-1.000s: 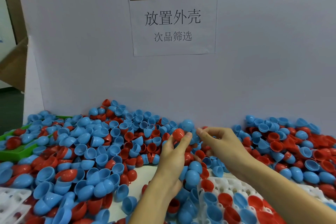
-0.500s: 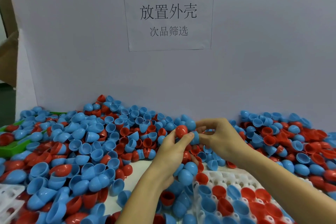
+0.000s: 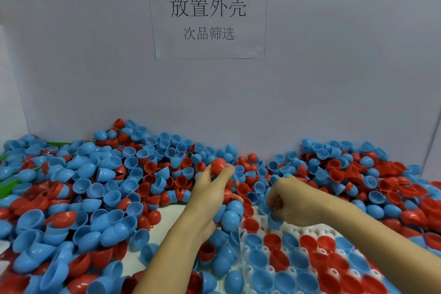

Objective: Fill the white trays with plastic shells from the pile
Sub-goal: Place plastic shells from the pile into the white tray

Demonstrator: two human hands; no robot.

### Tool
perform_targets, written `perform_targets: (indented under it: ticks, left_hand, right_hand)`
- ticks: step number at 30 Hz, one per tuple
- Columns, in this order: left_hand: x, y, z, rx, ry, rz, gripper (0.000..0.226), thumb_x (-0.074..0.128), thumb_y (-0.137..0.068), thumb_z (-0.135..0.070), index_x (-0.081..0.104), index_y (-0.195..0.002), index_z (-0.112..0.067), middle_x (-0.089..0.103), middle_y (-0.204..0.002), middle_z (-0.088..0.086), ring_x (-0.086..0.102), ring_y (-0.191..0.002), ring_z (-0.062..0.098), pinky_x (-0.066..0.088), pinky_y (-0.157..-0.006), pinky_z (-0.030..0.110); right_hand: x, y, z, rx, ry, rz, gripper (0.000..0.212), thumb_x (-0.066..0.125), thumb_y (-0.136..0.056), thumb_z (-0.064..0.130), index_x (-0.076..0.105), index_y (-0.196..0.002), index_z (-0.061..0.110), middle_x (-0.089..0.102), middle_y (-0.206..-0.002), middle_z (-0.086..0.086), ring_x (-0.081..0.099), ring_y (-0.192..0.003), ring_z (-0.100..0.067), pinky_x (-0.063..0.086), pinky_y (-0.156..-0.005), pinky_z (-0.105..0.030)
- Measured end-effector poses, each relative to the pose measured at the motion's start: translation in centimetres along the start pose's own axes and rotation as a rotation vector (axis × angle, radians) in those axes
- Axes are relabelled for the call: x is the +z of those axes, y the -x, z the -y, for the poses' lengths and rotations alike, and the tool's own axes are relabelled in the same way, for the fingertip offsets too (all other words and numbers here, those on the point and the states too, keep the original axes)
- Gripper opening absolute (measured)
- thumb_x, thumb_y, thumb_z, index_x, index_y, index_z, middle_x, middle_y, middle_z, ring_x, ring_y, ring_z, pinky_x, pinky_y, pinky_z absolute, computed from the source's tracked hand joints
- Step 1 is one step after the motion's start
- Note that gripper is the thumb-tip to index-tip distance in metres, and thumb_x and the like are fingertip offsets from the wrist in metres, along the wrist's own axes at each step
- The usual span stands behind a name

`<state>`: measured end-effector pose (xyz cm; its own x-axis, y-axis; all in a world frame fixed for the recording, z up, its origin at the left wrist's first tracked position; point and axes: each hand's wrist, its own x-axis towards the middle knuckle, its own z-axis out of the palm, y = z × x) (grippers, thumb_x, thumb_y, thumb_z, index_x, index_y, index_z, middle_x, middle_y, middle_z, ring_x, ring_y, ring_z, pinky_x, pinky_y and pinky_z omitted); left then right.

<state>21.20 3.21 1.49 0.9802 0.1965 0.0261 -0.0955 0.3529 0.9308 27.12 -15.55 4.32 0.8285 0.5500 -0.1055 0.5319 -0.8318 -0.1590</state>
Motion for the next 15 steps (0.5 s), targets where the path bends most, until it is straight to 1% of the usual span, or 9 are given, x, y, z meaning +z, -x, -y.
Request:
perform_targets:
  ticks: [2,4,6,8,9,11,12,15]
  left_hand:
    - [0.0,0.2,0.0,-0.009,0.001,0.007,0.011,0.068,-0.095,-0.031,0.073,-0.087,-0.026,0.074,-0.073,0.000,0.066,-0.057,0.015,0.056,-0.063,0.032]
    - [0.0,0.4,-0.2,-0.024,0.005,0.028,0.012,0.068,-0.094,-0.031,0.075,-0.084,-0.029,0.075,-0.076,0.000,0.064,-0.056,0.016,0.055,-0.061,0.032]
    - [0.1,0.6,-0.4,-0.039,0.039,0.056,0.009,0.069,-0.094,-0.029,0.075,-0.087,-0.028,0.074,-0.079,0.003,0.062,-0.055,0.018,0.056,-0.059,0.032]
    - [0.1,0.7,-0.5,-0.048,0.087,0.085,0.006,0.069,-0.093,-0.027,0.075,-0.093,-0.025,0.073,-0.081,0.006,0.061,-0.055,0.019,0.056,-0.056,0.032]
    - [0.2,0.8,-0.6,-0.051,0.103,0.099,0.006,0.069,-0.093,-0.026,0.075,-0.095,-0.025,0.072,-0.081,0.007,0.061,-0.055,0.020,0.056,-0.055,0.032]
    - [0.2,1.0,-0.8,-0.054,0.139,0.134,0.010,0.068,-0.094,-0.024,0.073,-0.102,-0.021,0.071,-0.082,0.008,0.060,-0.055,0.020,0.055,-0.052,0.031]
    - [0.2,1.1,-0.8,-0.057,0.155,0.151,0.014,0.068,-0.093,-0.023,0.071,-0.106,-0.020,0.071,-0.082,0.009,0.060,-0.055,0.020,0.054,-0.052,0.030]
    - [0.2,1.2,-1.0,-0.065,0.177,0.166,0.030,0.071,-0.087,-0.026,0.067,-0.116,-0.018,0.071,-0.081,0.009,0.061,-0.055,0.019,0.054,-0.051,0.030]
  right_hand:
    - [0.6,-0.3,0.7,-0.002,0.025,0.037,0.008,0.064,-0.084,0.007,0.071,-0.079,0.004,0.067,-0.070,-0.007,0.051,-0.058,-0.015,0.049,-0.058,-0.027]
    - [0.9,-0.5,1.3,0.000,0.038,0.048,0.010,0.064,-0.084,0.007,0.070,-0.080,-0.001,0.068,-0.078,-0.017,0.046,-0.059,-0.016,0.045,-0.056,-0.029]
    - [0.9,-0.7,2.0,-0.013,0.069,0.044,0.013,0.065,-0.085,0.007,0.070,-0.084,-0.005,0.068,-0.086,-0.023,0.043,-0.061,-0.017,0.042,-0.055,-0.031]
    - [0.8,-0.9,2.5,-0.016,0.108,0.049,0.014,0.067,-0.086,0.009,0.071,-0.087,-0.005,0.070,-0.089,-0.021,0.046,-0.063,-0.017,0.048,-0.058,-0.031]
    - [0.7,-1.0,2.6,-0.014,0.120,0.058,0.014,0.068,-0.087,0.010,0.071,-0.085,-0.004,0.070,-0.087,-0.018,0.048,-0.064,-0.017,0.051,-0.060,-0.030]
    - [0.6,-1.0,2.7,-0.020,0.127,0.068,0.019,0.069,-0.088,0.012,0.066,-0.073,0.001,0.064,-0.074,-0.012,0.046,-0.062,-0.017,0.046,-0.056,-0.026]
    - [0.6,-0.9,2.7,-0.022,0.118,0.068,0.020,0.069,-0.088,0.012,0.065,-0.071,0.002,0.060,-0.070,-0.011,0.044,-0.061,-0.016,0.042,-0.054,-0.024]
    - [0.7,-0.8,2.3,-0.021,0.087,0.054,0.018,0.068,-0.088,0.011,0.067,-0.076,-0.003,0.053,-0.067,-0.008,0.041,-0.061,-0.017,0.039,-0.053,-0.025]
